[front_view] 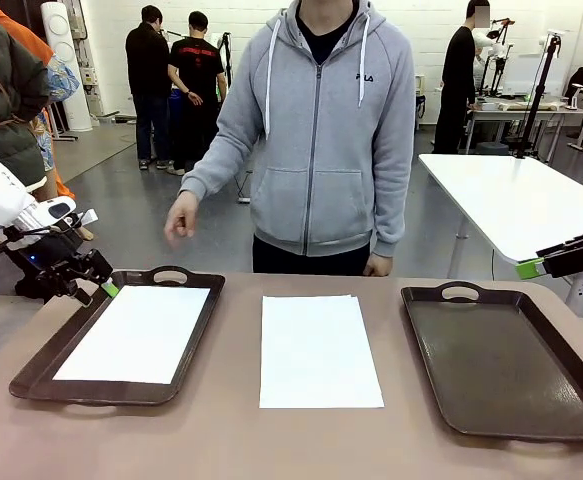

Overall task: Sort the A4 documents.
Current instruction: Place the A4 Paper in the designated Handle tray.

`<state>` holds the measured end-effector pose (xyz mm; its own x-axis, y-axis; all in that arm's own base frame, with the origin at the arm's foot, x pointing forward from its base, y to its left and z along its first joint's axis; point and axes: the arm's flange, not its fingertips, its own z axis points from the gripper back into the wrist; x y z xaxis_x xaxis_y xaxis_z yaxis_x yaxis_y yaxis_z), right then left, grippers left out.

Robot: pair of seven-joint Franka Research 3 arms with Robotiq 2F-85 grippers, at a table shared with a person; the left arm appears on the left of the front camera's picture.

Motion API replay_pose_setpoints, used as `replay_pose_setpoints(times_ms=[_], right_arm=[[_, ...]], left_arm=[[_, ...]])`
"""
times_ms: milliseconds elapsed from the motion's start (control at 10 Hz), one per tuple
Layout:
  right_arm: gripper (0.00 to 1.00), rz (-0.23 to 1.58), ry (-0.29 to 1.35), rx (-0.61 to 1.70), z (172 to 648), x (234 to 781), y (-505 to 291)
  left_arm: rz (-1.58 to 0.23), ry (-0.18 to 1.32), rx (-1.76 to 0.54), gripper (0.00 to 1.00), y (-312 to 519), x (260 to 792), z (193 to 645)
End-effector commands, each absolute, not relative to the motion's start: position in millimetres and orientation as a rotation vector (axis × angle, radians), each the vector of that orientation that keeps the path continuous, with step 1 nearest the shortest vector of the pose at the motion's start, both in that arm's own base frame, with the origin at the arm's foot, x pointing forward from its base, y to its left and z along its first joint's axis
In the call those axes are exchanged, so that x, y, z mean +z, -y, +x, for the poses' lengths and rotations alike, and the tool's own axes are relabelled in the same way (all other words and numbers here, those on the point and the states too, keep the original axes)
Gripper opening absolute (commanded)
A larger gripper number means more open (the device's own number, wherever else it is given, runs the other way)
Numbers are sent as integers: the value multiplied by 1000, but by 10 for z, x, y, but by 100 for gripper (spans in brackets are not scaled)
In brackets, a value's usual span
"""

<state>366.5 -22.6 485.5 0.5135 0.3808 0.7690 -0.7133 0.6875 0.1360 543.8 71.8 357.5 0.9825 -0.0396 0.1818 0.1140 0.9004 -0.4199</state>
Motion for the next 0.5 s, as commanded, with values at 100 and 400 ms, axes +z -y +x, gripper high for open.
replay_pose_setpoints(times_ms=[100,400], right_arm=[[100,496,802,699,3695,4818,227],[100,496,802,699,3695,4818,227]], left_arm=[[-425,157,-83,100,-702,3601,5384],[-494,210,-26,100,-693,3633,5344]])
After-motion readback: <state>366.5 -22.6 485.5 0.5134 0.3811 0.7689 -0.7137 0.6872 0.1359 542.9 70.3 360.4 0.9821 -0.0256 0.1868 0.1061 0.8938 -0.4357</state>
